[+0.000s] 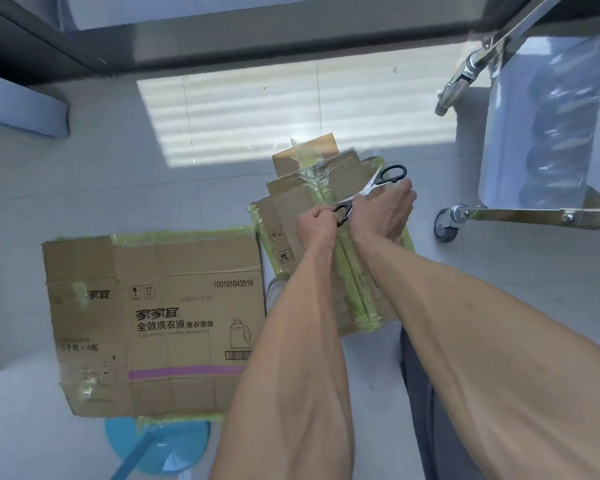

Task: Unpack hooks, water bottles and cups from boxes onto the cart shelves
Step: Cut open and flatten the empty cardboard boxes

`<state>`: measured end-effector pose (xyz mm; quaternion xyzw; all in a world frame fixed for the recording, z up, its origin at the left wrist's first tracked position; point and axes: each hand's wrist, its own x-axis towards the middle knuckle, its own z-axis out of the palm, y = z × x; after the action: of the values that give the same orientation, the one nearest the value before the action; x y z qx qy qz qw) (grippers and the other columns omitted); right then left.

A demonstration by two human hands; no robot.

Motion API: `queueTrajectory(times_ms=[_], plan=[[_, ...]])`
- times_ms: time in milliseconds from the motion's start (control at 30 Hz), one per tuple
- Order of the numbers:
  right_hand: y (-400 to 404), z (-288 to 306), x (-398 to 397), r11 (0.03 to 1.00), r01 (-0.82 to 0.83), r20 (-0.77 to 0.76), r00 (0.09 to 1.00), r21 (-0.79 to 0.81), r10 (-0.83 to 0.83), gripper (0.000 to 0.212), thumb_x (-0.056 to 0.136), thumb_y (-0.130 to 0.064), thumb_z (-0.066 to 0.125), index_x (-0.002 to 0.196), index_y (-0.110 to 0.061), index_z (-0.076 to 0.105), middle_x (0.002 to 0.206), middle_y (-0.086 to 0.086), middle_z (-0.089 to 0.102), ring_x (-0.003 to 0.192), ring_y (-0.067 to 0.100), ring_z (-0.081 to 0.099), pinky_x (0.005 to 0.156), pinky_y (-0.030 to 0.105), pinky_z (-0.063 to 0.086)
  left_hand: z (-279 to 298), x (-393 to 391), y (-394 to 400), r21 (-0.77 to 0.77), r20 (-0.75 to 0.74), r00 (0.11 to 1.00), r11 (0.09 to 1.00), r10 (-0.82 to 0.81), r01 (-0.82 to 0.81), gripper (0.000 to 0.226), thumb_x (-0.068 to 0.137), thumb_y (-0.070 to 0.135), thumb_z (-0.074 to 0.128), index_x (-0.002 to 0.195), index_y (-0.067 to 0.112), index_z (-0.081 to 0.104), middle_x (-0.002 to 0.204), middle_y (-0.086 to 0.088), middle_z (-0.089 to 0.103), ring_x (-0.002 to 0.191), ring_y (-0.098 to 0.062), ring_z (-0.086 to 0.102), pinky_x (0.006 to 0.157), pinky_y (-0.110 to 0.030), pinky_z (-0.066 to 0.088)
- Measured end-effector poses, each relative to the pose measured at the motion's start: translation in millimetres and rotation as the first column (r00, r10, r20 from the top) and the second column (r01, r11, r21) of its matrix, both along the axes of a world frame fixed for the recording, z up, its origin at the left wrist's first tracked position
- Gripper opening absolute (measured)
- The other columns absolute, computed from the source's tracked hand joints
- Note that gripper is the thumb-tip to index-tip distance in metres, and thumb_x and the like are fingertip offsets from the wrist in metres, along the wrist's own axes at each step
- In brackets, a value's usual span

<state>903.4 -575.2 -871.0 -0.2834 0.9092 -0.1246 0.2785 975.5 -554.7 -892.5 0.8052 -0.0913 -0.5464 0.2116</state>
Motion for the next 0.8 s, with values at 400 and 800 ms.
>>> queueTrajectory(times_ms=[400,800], plan=[[22,-6,-33,0.74,-0.596,0.002,0.779,0.312,0.627,0.009,0.089,-0.013,0.056,0.091,-0.01,0.063,0.092,0.012,0.062,0.094,0.034,0.058,0.075,0.038,0.046,-3,-3,21,0.032,0.16,0.984,0.996,0.074,-0.08,0.026,0.076,-0.004,0.051,0.074,0.015,0.069,0.082,-0.005,0.072,0.07,-0.021,0.061,0.06,-0.028,0.048],[22,-30,-24,0.876,-0.42,0.186,0.905,0.239,0.383,0.025,0.085,-0.035,0.058,0.1,-0.016,0.053,0.089,0.008,0.062,0.079,0.028,0.052,0.062,0.031,0.032,-6,-16,24,0.03,0.261,0.954,0.99,-0.144,0.141,0.016,0.079,0.008,0.054,0.083,0.014,0.069,0.095,-0.006,0.067,0.094,-0.026,0.062,0.076,-0.033,0.048]])
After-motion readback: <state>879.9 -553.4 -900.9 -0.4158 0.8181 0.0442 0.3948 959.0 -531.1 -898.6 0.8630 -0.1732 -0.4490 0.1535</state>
